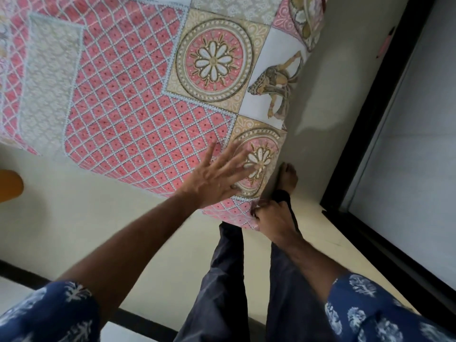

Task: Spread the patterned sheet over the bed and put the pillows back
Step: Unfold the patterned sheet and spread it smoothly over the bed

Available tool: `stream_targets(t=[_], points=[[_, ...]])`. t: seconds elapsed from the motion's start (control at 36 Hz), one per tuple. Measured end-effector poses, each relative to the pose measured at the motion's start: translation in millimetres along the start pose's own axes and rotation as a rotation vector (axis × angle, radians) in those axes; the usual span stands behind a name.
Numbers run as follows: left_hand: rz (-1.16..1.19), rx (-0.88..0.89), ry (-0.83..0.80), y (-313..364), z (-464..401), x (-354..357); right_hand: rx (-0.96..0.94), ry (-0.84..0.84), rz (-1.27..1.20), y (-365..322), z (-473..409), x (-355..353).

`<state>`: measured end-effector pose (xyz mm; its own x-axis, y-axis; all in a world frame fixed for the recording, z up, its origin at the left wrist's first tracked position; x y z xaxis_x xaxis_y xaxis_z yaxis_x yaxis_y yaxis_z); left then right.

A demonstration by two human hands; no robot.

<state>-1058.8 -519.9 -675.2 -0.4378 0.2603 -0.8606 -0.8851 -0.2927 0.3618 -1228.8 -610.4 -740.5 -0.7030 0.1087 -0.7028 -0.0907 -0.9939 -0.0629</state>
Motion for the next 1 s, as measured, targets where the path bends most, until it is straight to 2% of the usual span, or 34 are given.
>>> stream_targets(t=[0.14, 0.22, 0.28, 0.36, 0.42, 0.44, 0.53, 0.61, 0.67, 0.72, 0.83, 1.0], points=[[-0.069, 0.076, -0.044, 19, -19, 7, 0.175, -0.057, -0.191, 62, -11, 15], [-0.045, 0.042, -0.060, 32, -28, 11, 0.372, 0.186, -0.550, 97, -16, -15], [-0.017, 0.042, -0.082, 39, -31, 13, 0.397, 0.400, -0.632, 109, -19, -60], [0.068, 0.127, -0.054, 40, -23, 8, 0.296, 0.685, -0.564, 110, -30, -136], [0.177, 0.094, 0.082, 26, -13, -7, 0.171, 0.761, -0.462, 99, -46, -173], [0.219, 0.023, 0.167, 15, -7, -17, 0.106, 0.782, -0.408, 91, -57, -191], [0.301, -0.292, 0.315, -34, 11, -41, -0.066, 0.776, -0.196, 63, -94, -231], [0.317, -0.604, 0.307, -90, 28, -47, -0.198, 0.699, 0.025, 33, -134, -254], [0.331, -0.754, 0.294, -122, 37, -44, -0.242, 0.649, 0.157, 20, -158, -261], [0.364, -0.810, 0.262, -142, 39, -39, -0.256, 0.619, 0.235, 20, -177, -264], [0.440, -0.802, 0.181, -151, 34, -45, -0.195, 0.584, 0.329, 55, -192, -270], [0.432, -0.799, 0.093, -140, 38, -50, 0.091, 0.583, 0.171, 134, -185, -286]])
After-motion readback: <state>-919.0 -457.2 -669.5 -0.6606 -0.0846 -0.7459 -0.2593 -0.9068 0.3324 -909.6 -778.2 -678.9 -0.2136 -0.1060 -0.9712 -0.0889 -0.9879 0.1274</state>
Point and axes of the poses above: each hand's wrist, its own z-axis away from the middle knuckle, its own x-axis out of the palm, y = z × x, the point moved 5 cm from there along -z, towards the middle knuckle, and after that the axes turned 15 degrees about z, right-handed, at the moved point
